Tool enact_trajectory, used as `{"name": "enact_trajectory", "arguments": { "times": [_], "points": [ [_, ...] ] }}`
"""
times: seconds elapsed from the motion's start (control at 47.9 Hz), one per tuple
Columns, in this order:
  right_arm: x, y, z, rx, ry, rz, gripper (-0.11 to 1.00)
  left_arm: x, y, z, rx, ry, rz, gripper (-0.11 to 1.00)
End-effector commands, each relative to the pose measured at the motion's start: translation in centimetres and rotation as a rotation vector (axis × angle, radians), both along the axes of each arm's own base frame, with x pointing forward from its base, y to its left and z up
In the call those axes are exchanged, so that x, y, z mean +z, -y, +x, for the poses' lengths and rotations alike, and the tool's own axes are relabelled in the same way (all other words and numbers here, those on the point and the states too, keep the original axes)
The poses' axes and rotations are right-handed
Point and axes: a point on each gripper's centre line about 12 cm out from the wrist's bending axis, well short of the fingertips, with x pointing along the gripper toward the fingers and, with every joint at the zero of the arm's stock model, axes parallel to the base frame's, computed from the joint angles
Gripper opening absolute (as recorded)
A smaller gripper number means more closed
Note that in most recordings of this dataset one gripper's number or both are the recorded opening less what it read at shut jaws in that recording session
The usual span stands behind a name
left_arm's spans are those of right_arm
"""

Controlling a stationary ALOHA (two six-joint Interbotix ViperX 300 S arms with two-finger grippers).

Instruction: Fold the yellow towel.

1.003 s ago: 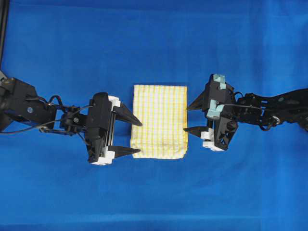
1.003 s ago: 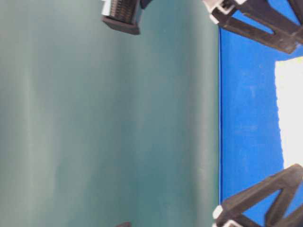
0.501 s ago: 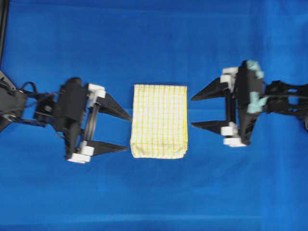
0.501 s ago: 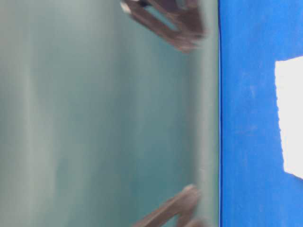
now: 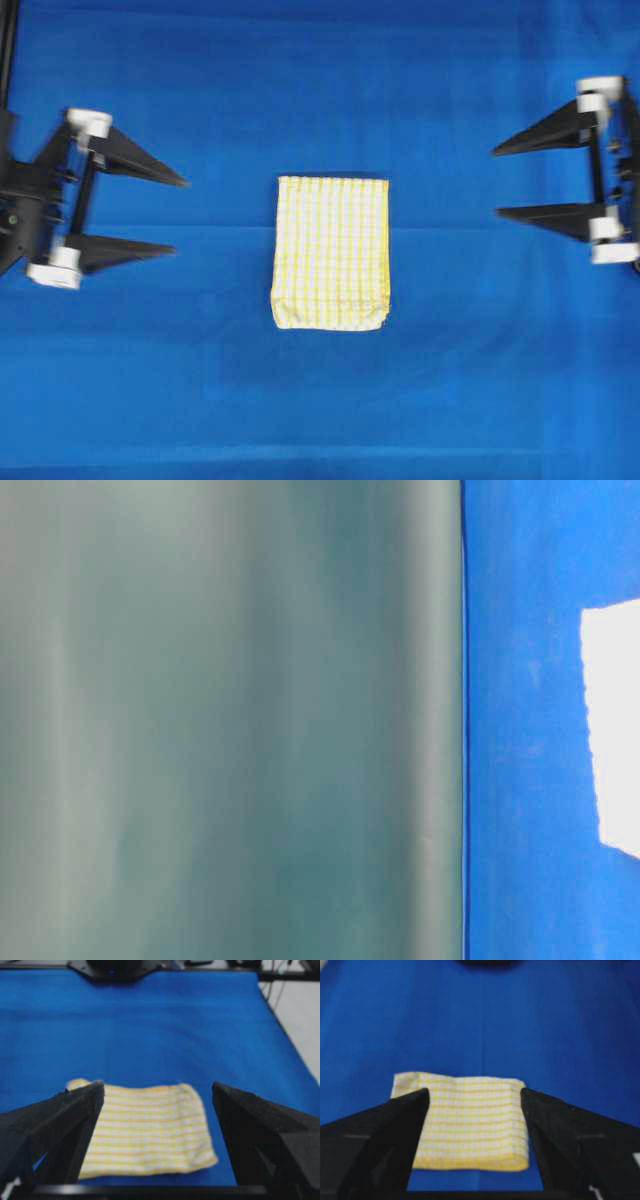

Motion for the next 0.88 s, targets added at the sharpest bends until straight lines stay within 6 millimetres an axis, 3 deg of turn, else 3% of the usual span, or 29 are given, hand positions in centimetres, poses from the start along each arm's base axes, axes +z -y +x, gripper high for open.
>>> {"name": "enact_trajectory", "arguments": {
  "times": [0.0,0.188,0.376,0.606,0.856],
  "points": [
    [0.8,0.4,-1.4,-0.007,0.027,-0.023,0.73,0.9,-0.6,-1.5,0.011,0.041,0.019,0.83],
    [-0.5,1.2,-4.7,-0.043,0.022,-0.054,0.73,-0.1,-1.5,-5.0,0.041,0.059,0.031,0.83],
    [-2.9,1.5,-6.2,-0.08,0.003,-0.043,0.73,-2.7,-2.3,-7.3,0.082,0.042,0.014,0.83],
    [-3.1,1.7,-6.1,-0.096,0.007,-0.034,0.73,-4.1,-2.5,-7.8,0.094,0.022,0.015,0.83],
    [-3.6,1.8,-6.0,-0.103,-0.003,-0.025,0.72,-4.4,-2.5,-7.9,0.092,0.008,0.014,0.83]
  ]
}}
